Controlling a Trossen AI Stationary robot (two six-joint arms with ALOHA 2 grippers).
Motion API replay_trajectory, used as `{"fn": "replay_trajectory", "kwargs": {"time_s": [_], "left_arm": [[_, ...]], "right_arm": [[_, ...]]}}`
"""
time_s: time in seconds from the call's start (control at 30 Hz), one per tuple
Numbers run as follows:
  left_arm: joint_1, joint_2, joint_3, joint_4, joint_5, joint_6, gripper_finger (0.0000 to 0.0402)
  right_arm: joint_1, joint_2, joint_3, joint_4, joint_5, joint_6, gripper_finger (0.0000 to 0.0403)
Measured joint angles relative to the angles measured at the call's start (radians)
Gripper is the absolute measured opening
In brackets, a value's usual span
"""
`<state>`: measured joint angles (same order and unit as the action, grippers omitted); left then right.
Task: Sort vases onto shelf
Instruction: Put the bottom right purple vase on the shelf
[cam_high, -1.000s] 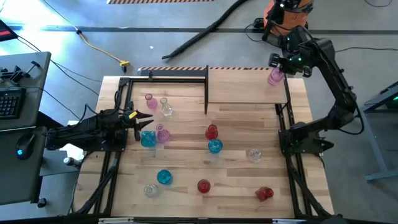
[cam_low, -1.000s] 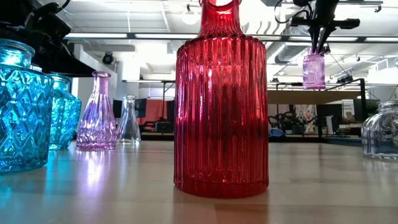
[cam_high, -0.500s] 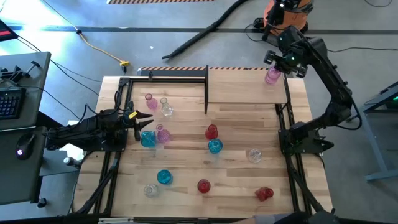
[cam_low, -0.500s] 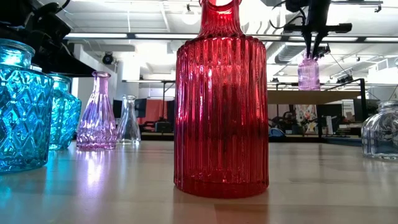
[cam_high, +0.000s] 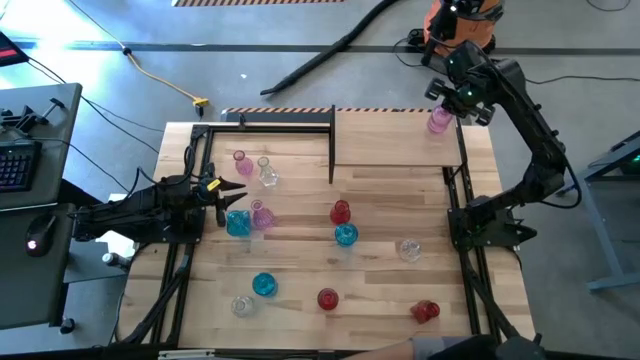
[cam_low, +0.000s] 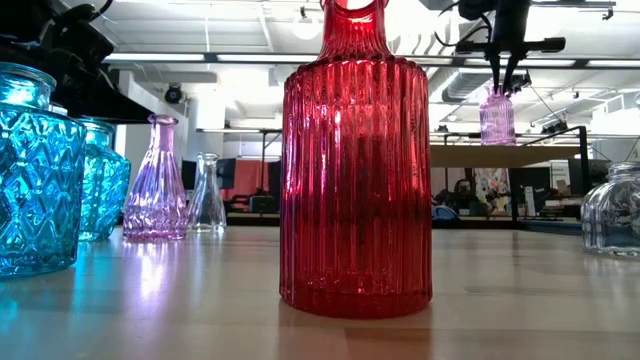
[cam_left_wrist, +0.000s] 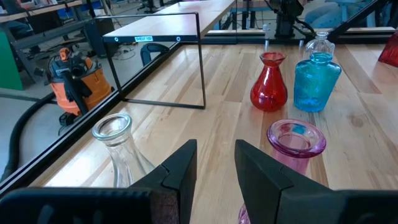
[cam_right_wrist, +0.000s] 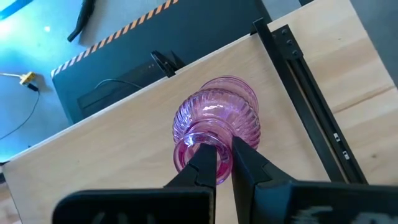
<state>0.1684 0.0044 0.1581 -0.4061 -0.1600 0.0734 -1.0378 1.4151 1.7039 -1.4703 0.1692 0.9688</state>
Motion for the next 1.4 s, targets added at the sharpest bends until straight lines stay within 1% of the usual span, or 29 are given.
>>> {"fn": "replay_trajectory", "kwargs": {"time_s": [0.37,0.83,1.07,1.4], "left_arm": [[0.000,0.000,0.000,0.000,0.000,-0.001,0.0101],[0.000,0.000,0.000,0.000,0.000,0.000,0.0101],[0.000,0.000,0.000,0.000,0.000,-0.001,0.0101],[0.000,0.000,0.000,0.000,0.000,0.000,0.0101]], "right_arm": [[0.000,0.026,-0.001,0.000,0.003,0.003,0.0001],[0.000,0.026,-0.001,0.002,0.007,0.022,0.0001],[0.000,0.026,-0.001,0.002,0.011,0.022,0.0035],[0.009,0.048,0.001,-0.014,0.033,0.028,0.0039]]}}
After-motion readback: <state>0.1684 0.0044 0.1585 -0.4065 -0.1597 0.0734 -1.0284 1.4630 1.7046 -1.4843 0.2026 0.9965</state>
